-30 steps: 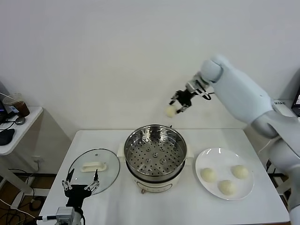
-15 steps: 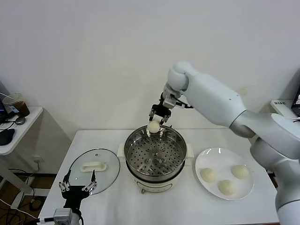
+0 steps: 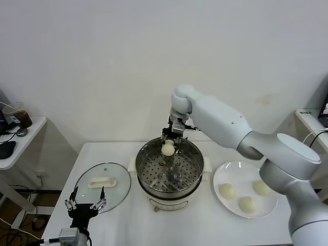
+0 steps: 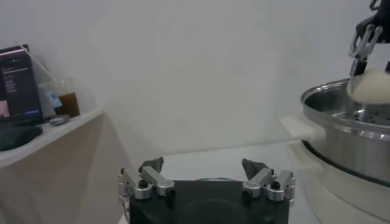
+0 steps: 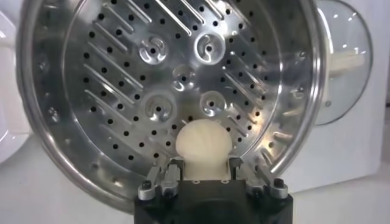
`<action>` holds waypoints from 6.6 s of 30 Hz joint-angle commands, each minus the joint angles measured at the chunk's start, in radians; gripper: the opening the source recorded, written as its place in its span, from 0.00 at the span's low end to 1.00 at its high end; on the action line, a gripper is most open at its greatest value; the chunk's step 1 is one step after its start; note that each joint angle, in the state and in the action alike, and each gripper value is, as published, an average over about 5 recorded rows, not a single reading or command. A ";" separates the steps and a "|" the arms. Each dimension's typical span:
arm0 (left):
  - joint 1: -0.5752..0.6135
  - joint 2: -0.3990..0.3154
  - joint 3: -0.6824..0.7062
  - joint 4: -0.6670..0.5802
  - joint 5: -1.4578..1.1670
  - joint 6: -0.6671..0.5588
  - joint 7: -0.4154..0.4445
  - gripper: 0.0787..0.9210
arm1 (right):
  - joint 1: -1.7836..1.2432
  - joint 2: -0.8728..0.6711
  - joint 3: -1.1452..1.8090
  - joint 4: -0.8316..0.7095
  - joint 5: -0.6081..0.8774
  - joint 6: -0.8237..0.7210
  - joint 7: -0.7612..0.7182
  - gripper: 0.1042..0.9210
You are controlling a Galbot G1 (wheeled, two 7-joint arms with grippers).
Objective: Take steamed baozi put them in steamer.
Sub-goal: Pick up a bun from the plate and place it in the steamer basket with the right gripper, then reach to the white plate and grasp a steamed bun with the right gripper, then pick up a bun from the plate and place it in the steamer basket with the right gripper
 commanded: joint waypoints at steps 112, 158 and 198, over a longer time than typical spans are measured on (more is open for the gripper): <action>-0.028 0.014 -0.009 0.070 -0.019 0.034 0.021 0.88 | -0.576 -0.628 0.294 0.436 0.137 -1.164 0.064 0.82; -0.056 0.025 0.029 0.043 -0.062 0.030 0.002 0.88 | 0.307 -0.056 -0.417 0.340 0.755 -1.388 0.000 0.53; -0.061 0.014 0.036 0.044 -0.073 0.031 0.002 0.88 | 0.202 -0.087 -0.373 0.390 0.687 -1.477 0.122 0.87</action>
